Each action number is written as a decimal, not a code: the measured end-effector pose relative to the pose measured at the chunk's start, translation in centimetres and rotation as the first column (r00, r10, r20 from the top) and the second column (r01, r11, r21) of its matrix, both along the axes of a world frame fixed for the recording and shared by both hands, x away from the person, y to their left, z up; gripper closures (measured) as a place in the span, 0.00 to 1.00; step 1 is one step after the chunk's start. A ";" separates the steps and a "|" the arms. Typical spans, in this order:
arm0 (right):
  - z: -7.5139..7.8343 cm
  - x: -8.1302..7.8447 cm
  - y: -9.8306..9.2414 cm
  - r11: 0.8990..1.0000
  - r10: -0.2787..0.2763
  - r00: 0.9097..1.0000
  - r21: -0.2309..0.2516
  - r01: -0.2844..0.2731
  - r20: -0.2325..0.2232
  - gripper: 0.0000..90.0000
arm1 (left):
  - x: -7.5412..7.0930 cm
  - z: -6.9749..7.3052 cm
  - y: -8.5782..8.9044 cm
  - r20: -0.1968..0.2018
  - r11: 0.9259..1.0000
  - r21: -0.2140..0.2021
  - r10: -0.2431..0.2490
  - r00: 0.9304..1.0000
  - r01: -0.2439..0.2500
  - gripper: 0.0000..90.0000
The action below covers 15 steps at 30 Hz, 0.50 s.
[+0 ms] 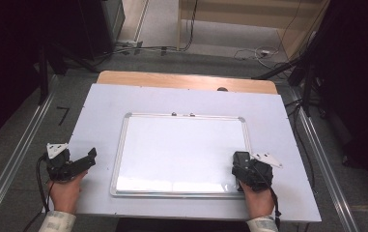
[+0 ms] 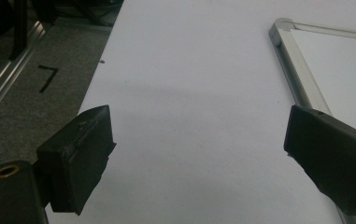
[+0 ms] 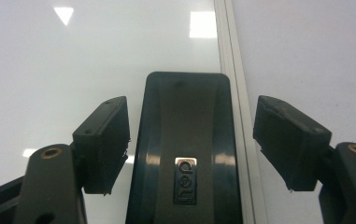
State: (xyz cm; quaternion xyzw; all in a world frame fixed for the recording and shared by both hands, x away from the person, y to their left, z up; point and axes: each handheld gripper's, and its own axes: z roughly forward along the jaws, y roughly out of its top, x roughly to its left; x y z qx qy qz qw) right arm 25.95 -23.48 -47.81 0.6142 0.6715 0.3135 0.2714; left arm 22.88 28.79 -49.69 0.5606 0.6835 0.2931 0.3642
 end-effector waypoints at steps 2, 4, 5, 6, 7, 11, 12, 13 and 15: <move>0.4 -0.1 -0.3 1.000 0.014 1.000 0.018 -0.014 0.006 0.28 | 0.0 0.0 0.0 0.000 1.000 0.002 0.000 1.000 0.000 0.10; 0.9 -0.2 -0.5 0.999 0.024 1.000 0.028 -0.025 0.017 0.27 | 0.0 0.0 0.0 0.000 1.000 0.003 0.000 1.000 0.000 0.10; 1.1 -0.2 -0.5 0.999 0.030 0.999 0.031 -0.031 0.024 0.27 | 0.0 0.0 0.0 0.000 1.000 0.002 0.000 1.000 0.000 0.10; 1.3 -0.3 -0.6 0.999 0.037 0.999 0.030 -0.038 0.029 0.27 | 0.0 0.0 0.0 0.000 1.000 0.003 -0.001 1.000 0.001 0.10; 1.5 -0.3 -0.6 0.999 0.042 0.998 0.026 -0.043 0.035 0.26 | 0.0 0.0 0.0 0.001 1.000 0.002 -0.001 1.000 0.001 0.10; 2.1 -0.2 -0.9 0.998 0.057 0.998 -0.004 -0.056 0.033 0.26 | 0.0 0.0 0.0 0.006 1.000 0.000 0.001 1.000 -0.001 0.10; 2.2 -0.2 -1.0 0.998 0.059 0.998 -0.015 -0.058 0.036 0.26 | 0.0 0.0 0.0 0.006 1.000 0.000 0.001 1.000 -0.001 0.10; 2.2 -0.2 -1.2 0.998 0.063 0.997 -0.014 -0.062 0.036 0.25 | 0.0 0.0 0.0 0.007 1.000 -0.001 0.002 1.000 -0.002 0.10; 2.4 -0.1 -1.5 0.998 0.061 0.998 -0.013 -0.060 0.035 0.25 | 0.0 0.0 0.0 0.004 1.000 0.001 0.001 1.000 -0.001 0.10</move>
